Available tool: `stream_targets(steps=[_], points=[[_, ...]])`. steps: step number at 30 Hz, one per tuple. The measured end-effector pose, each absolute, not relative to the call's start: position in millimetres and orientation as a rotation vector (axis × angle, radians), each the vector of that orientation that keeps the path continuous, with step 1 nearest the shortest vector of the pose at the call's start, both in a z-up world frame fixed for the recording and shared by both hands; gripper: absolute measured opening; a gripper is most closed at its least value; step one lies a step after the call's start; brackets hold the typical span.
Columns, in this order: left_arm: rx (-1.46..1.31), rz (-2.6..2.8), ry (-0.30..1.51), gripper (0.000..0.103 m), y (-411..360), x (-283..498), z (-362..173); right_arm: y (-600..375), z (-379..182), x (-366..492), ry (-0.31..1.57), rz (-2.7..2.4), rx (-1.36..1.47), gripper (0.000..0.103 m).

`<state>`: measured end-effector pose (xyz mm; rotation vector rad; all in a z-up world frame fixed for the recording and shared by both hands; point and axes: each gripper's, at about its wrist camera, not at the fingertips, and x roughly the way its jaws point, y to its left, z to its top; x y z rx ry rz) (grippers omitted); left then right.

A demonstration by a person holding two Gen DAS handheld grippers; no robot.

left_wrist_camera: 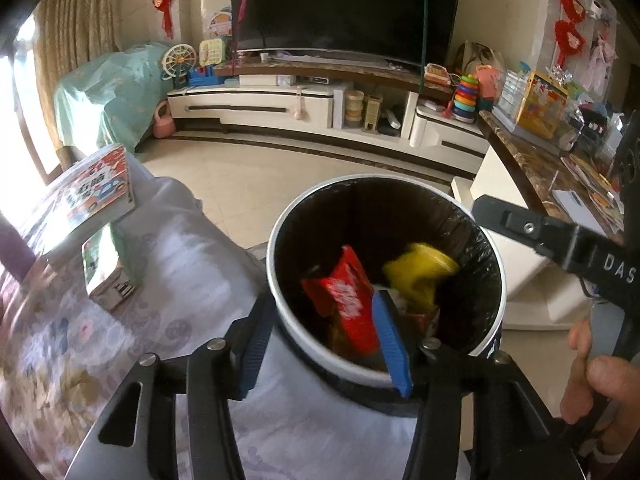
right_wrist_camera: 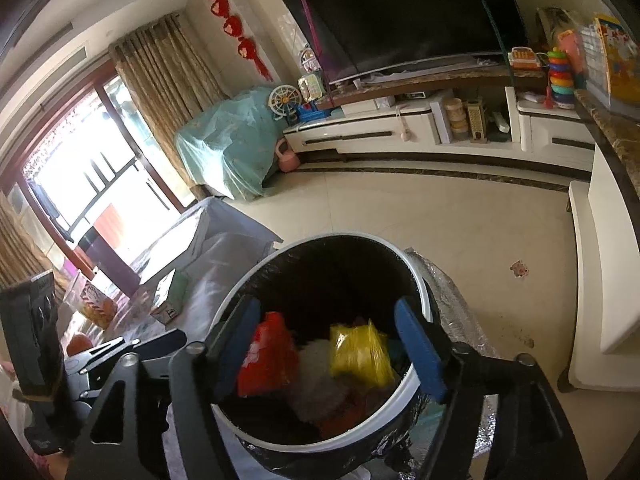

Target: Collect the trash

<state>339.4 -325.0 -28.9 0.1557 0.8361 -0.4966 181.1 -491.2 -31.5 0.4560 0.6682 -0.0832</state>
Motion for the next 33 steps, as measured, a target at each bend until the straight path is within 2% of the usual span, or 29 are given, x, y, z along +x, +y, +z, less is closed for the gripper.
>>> stream_targets(steps=[5,7,13,18,21,25,33], points=[[0.083,-0.502,0.840,0.058,-302.0,318.9,-32.3,-487.4,-29.8,167.6,0.658,-0.078,0.486,0.083],[0.061,-0.495,0.829,0.064,-290.2,307.2,-33.2,-483.2,-28.9,161.1,0.658,-0.081,0.488,0.088],[-0.027,-0.470,0.783,0.075,-252.8,265.6,-35.4,-453.4,-25.8,130.1,0.645,-0.093,0.450,0.092],[-0.069,-0.435,0.710,0.079,-217.4,220.4,-32.9,-419.9,-20.1,99.9,0.595,-0.123,0.359,0.100],[-0.083,-0.416,0.658,0.081,-200.1,196.7,-27.8,-401.2,-12.0,80.5,0.541,-0.164,0.304,0.102],[-0.098,-0.374,0.558,0.092,-176.5,157.6,-17.1,-374.6,2.4,58.6,0.452,-0.204,0.201,0.103],[-0.072,-0.295,0.415,0.102,-152.0,98.5,0.7,-338.0,36.7,22.7,0.270,-0.241,0.071,0.103]])
